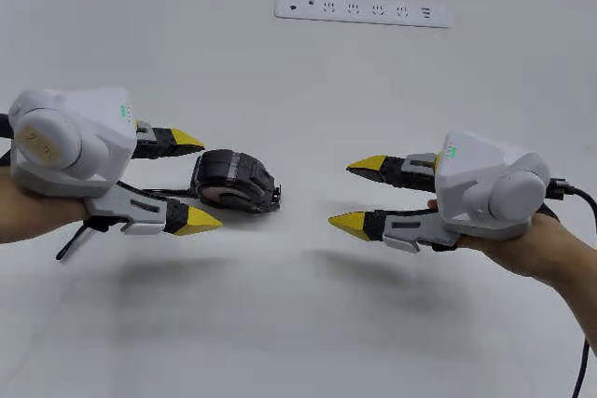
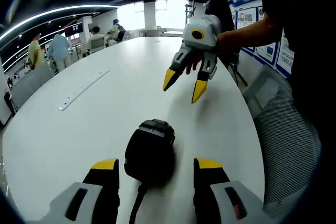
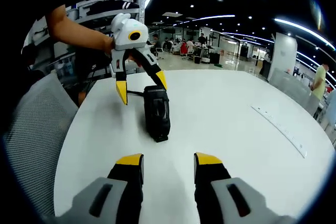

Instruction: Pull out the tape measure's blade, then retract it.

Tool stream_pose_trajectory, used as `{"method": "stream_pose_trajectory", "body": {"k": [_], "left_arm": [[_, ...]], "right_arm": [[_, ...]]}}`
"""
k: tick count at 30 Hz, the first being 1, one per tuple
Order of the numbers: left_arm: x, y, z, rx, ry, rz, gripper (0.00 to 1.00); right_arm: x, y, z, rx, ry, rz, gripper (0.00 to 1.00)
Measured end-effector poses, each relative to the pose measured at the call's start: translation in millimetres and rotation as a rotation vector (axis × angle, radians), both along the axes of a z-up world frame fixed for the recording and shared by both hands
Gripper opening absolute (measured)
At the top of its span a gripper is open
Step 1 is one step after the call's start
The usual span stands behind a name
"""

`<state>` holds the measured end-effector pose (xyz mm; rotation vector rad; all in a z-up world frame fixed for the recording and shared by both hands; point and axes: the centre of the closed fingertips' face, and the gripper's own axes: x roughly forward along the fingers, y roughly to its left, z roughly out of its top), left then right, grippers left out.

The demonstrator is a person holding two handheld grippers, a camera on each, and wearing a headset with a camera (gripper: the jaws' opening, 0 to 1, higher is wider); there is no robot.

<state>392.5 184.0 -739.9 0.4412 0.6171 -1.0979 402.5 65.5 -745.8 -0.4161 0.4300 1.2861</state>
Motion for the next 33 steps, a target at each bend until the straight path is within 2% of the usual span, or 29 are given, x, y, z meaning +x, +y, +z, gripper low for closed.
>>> {"method": "stream_pose_trajectory", "body": {"k": [6,10,13,14,17,25,33], "left_arm": [[3.5,1.1,-8.0,0.029,0.002,-0.023,0.49],[3.8,1.3,-8.5,0.031,0.001,-0.024,0.42],[7.1,3.0,-12.5,0.052,-0.012,-0.036,0.39],[11.0,1.0,-18.1,0.06,-0.011,-0.052,0.36],[14.6,1.3,-21.7,0.079,-0.022,-0.056,0.32],[13.7,0.8,-21.9,0.053,0.014,-0.064,0.31],[12.8,0.4,-23.3,0.037,0.06,-0.048,0.3]], "right_arm": [[2.6,9.2,-8.6,-0.011,0.007,0.021,0.36],[2.7,9.9,-9.2,-0.012,0.007,0.022,0.34],[2.8,16.1,-13.3,-0.015,0.011,0.038,0.33],[2.0,27.3,-21.4,-0.024,0.02,0.065,0.33],[1.5,34.3,-24.2,-0.03,0.028,0.081,0.31],[5.6,51.4,-31.8,-0.046,0.025,0.118,0.29],[5.6,65.9,-42.3,-0.079,0.024,0.173,0.21]]}}
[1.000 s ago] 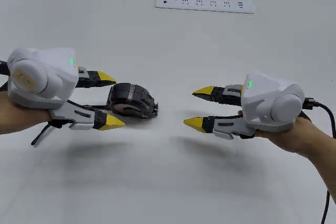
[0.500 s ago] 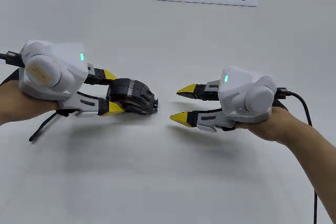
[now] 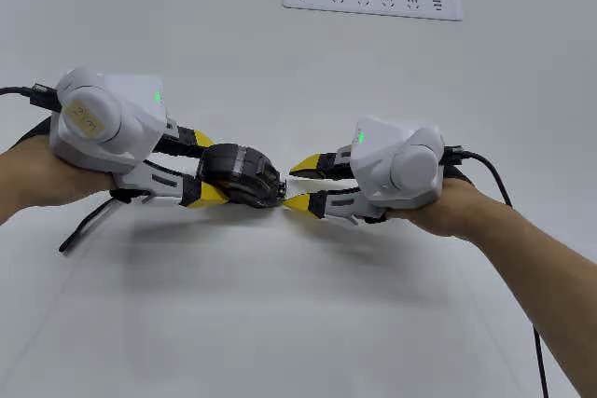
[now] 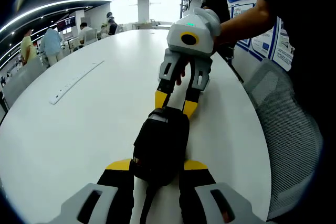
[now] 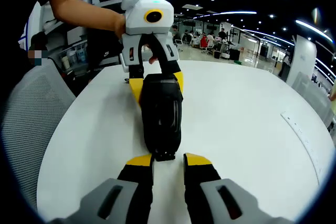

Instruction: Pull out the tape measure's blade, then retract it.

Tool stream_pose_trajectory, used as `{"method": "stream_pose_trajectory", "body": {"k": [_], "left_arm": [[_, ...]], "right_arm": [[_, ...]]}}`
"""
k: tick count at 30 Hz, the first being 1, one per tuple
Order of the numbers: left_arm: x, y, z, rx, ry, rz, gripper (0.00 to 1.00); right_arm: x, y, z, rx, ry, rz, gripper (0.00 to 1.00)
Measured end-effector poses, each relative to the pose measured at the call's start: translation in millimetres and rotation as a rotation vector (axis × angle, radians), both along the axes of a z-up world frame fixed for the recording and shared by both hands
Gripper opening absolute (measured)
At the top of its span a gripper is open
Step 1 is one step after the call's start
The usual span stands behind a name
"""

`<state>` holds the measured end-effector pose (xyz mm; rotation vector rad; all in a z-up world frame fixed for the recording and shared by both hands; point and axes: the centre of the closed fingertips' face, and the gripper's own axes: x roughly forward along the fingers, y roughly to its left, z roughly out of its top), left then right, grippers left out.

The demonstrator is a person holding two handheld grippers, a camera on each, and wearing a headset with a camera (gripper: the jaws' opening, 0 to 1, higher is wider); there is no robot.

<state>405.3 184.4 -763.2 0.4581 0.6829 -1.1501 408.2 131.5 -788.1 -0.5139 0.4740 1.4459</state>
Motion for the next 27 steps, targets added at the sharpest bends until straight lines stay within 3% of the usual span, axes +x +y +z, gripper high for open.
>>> {"method": "stream_pose_trajectory", "body": {"k": [4,5,8,9,11,27], "left_arm": [[0.1,-0.1,-0.3,-0.006,0.011,0.013,0.3],[0.3,0.2,-0.5,-0.006,0.012,0.015,0.3],[0.6,0.7,-0.9,-0.011,0.018,0.019,0.29],[2.2,1.0,-0.1,-0.007,0.001,0.005,0.28],[0.0,2.1,-0.9,-0.006,0.015,0.012,0.28],[1.2,4.4,-0.7,-0.027,0.034,0.032,0.28]], "right_arm": [[-1.9,3.5,-7.3,-0.02,0.0,0.019,0.18],[-4.4,2.2,-6.3,-0.024,0.018,0.034,0.16],[-1.6,2.2,-4.6,-0.011,0.014,0.032,0.15],[-0.6,1.9,-4.3,-0.009,0.015,0.033,0.15],[-0.2,2.0,-4.6,-0.013,0.02,0.048,0.14],[6.5,2.7,-0.4,-0.045,-0.037,0.1,0.12]]}}
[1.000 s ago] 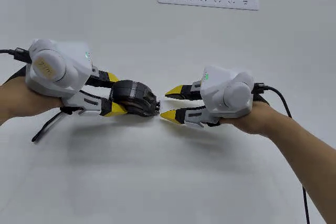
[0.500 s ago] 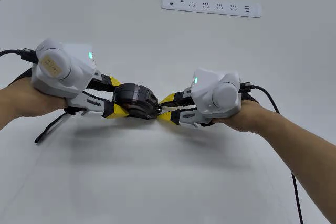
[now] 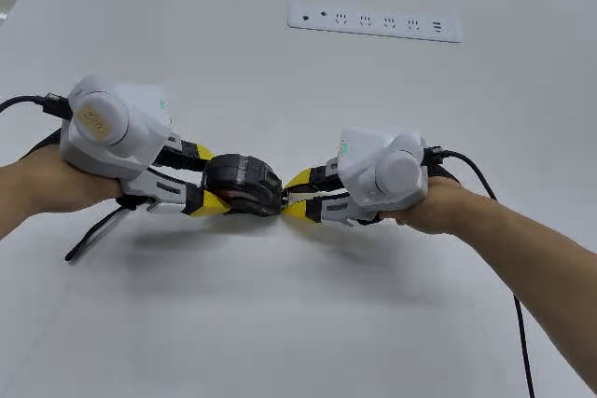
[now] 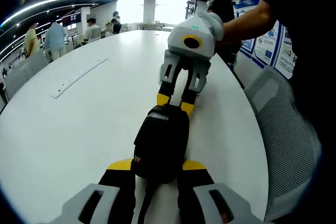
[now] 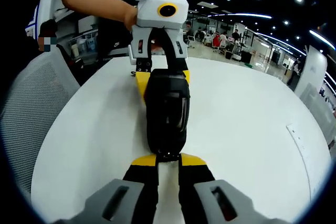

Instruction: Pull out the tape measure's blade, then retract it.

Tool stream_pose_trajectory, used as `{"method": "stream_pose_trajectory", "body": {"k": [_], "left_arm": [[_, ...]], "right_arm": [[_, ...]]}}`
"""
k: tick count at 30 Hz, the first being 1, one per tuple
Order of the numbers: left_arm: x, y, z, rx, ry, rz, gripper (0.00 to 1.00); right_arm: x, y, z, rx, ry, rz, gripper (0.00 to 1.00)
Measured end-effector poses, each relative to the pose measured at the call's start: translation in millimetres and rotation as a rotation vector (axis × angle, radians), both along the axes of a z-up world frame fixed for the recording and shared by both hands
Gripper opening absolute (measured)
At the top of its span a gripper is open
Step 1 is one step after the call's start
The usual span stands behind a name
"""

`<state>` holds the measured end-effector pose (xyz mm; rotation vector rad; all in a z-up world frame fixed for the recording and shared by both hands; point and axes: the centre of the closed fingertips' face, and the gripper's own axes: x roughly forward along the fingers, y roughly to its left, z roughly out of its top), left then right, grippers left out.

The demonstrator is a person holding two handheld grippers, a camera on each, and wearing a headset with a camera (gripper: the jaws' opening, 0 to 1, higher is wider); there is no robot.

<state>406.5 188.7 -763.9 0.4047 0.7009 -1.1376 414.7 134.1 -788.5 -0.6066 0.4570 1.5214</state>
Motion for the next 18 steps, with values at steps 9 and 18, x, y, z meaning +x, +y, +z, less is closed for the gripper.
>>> {"method": "stream_pose_trajectory", "body": {"k": [9,18], "left_arm": [[0.1,0.1,-0.1,0.002,0.007,0.008,0.28],[0.8,0.3,-0.6,0.001,0.01,0.014,0.28]], "right_arm": [[0.1,0.8,1.5,-0.007,-0.006,0.017,0.12],[-0.7,-1.0,2.1,-0.005,-0.003,0.022,0.12]]}}
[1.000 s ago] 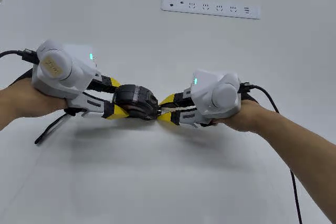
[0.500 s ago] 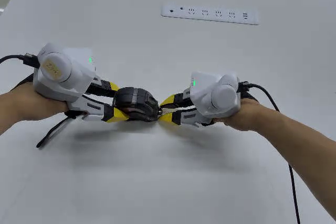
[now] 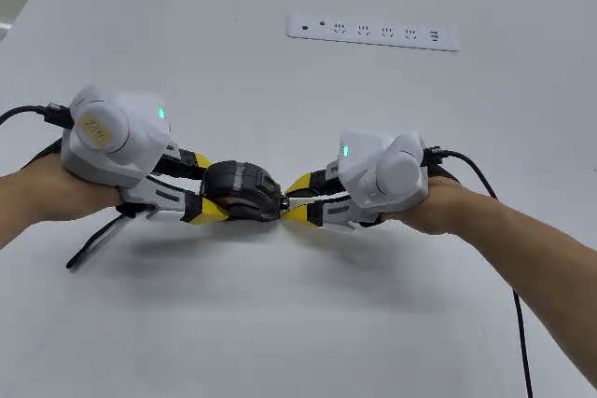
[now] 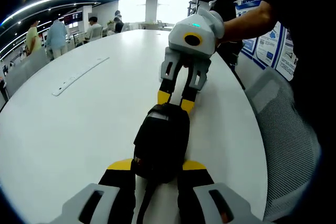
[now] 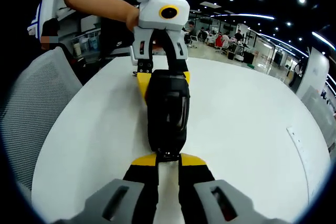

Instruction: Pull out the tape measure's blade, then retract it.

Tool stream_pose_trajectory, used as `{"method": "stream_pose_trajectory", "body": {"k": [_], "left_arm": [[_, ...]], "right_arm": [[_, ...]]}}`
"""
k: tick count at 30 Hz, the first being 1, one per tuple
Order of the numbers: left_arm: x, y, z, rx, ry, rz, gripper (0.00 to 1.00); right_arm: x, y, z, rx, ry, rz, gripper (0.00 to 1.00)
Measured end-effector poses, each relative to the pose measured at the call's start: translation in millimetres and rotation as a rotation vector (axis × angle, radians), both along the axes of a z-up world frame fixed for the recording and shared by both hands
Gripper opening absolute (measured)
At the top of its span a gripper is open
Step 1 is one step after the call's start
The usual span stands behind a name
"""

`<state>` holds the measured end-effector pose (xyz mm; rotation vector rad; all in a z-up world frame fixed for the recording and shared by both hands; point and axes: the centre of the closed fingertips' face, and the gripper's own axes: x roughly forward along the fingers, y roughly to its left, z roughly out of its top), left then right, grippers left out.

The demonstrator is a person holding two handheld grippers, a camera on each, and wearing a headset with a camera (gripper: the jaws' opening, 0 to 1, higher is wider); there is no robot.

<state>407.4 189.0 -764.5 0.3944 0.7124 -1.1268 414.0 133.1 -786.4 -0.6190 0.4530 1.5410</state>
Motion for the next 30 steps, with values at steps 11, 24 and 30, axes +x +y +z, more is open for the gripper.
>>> {"method": "stream_pose_trajectory", "body": {"k": [11,24,30], "left_arm": [[0.5,-0.9,-1.0,0.001,0.002,-0.001,0.28],[0.4,-2.6,-1.3,0.002,0.002,-0.003,0.28],[0.2,-3.4,-1.2,0.002,0.004,-0.003,0.28]], "right_arm": [[-0.8,-5.8,-1.7,-0.003,0.01,0.001,0.12],[1.0,-21.5,-3.6,-0.011,0.02,-0.001,0.12],[1.0,-28.4,-4.7,-0.014,0.026,-0.004,0.12]]}}
